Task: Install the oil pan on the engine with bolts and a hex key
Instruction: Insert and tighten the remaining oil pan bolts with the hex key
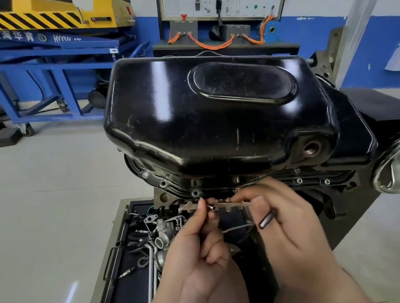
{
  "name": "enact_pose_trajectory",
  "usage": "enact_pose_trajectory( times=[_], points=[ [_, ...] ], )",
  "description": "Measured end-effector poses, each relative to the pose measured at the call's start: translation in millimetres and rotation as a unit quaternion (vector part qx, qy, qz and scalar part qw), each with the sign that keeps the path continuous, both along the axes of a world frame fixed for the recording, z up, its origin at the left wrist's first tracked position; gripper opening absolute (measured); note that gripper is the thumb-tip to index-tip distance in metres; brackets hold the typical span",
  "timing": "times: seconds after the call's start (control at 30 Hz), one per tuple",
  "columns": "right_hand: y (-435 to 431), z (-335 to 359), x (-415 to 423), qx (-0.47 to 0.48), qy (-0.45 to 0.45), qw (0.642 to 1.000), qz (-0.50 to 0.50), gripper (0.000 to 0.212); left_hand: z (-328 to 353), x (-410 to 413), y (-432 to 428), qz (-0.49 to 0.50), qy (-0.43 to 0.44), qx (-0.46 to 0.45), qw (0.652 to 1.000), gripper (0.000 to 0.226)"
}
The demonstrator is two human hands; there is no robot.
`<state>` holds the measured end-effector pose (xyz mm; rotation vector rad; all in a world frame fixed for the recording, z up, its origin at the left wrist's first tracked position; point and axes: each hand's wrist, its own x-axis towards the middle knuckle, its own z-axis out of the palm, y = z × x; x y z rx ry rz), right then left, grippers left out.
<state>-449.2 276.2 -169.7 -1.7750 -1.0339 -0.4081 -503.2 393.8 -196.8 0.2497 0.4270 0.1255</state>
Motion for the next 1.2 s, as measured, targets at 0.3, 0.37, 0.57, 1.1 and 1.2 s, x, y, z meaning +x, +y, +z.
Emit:
enact_pose_trajectory(
  times=[0.3, 0.37, 0.57, 1.1, 1.2],
  points=[
    [-3, 1, -3, 0.142, 0.048, 0.989, 0.012, 0.037, -10, 2, 14, -0.008, 0.011, -0.034, 0.999, 0.021],
    [0, 0, -4, 0.128, 0.042, 0.991, 0.015, 0.038, -11, 3, 14, -0.010, 0.010, -0.038, 0.999, 0.024],
    [7, -6, -4, 0.107, 0.052, 0.993, 0.015, 0.041, -10, 6, 13, -0.016, 0.001, -0.041, 0.999, 0.023],
    [11, -8, -5, -0.021, 0.028, 0.999, 0.015, 0.008, -11, 11, 16, -0.019, 0.000, 0.006, 1.000, 0.017],
    [10, -8, -6, -0.018, 0.017, 1.000, 0.015, 0.008, -11, 12, 15, -0.019, -0.011, 0.013, 1.000, 0.017]
  ],
)
